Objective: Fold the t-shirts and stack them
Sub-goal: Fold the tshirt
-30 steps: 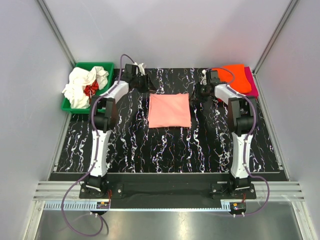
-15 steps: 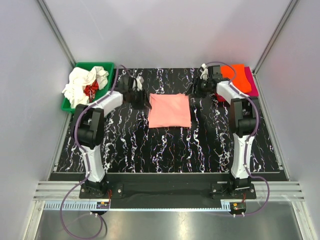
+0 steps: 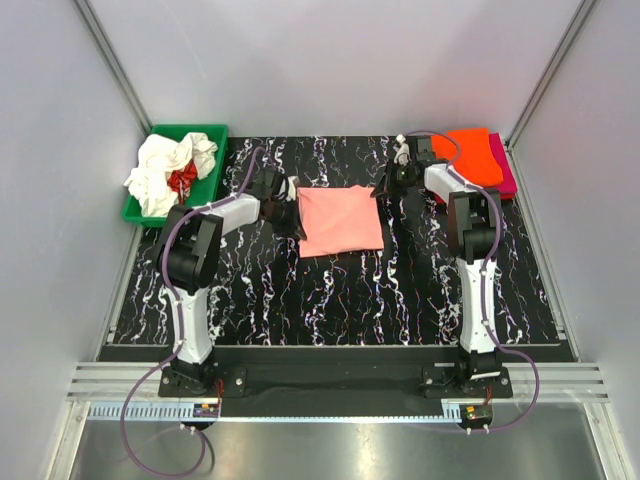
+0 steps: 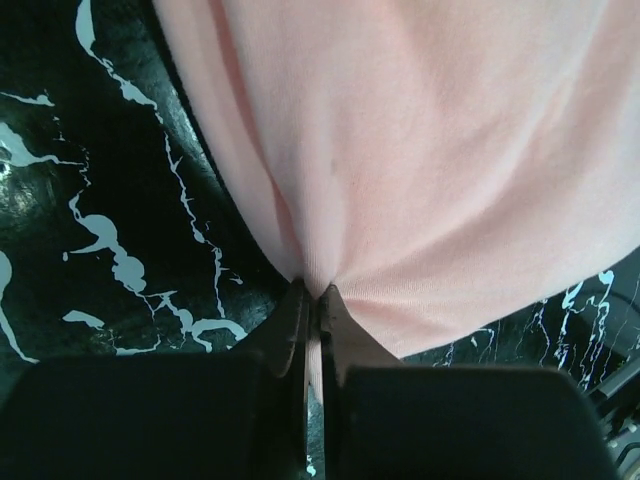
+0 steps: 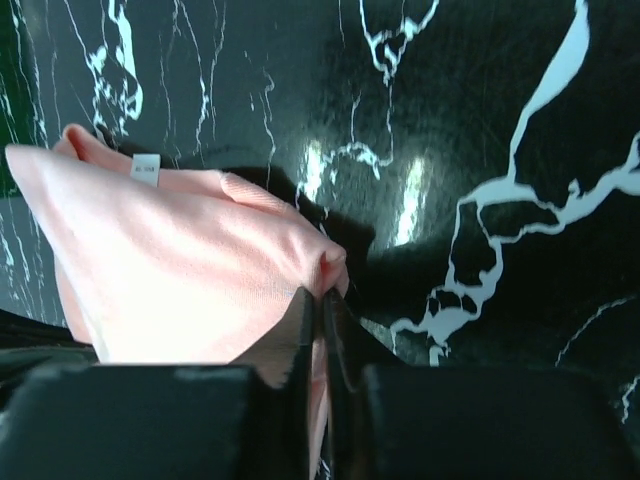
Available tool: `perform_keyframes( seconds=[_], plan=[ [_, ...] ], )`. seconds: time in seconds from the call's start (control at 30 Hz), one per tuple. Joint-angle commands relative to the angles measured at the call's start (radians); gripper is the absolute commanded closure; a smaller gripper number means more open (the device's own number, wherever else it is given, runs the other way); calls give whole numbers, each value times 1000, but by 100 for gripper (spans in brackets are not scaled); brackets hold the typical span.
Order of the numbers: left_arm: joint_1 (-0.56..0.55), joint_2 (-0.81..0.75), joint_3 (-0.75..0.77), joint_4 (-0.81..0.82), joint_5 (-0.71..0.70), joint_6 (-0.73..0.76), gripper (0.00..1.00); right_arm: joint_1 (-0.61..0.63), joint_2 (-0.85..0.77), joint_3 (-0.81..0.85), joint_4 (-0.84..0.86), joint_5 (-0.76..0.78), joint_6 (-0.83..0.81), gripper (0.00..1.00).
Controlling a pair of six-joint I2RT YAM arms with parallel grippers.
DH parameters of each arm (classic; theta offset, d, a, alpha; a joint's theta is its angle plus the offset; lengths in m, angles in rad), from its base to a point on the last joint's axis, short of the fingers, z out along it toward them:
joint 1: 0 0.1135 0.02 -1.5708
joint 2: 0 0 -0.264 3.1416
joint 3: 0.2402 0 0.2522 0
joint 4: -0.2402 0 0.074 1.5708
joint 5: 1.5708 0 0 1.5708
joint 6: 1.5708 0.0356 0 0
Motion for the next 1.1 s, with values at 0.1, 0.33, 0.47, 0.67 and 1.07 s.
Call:
perform_keyframes(
  seconds=[0.1, 0.33, 0.47, 0.67, 1.07],
  plan=[
    [1, -27, -108, 35, -162, -21, 100, -9, 56, 82, 24, 56, 44, 100],
    [20, -96, -127, 35, -179, -86, 79, -11, -11, 64, 23, 10, 58, 63],
    [43, -145, -49, -27, -203, -60, 65, -11, -92, 39, 21, -33, 61, 50],
    [52, -127, 109, -79, -151, -6, 65, -11, -206, -79, -19, -28, 78, 54],
    [54, 218, 456, -14, 98, -3, 64, 72, -418, -478, 167, -192, 156, 90]
  ],
)
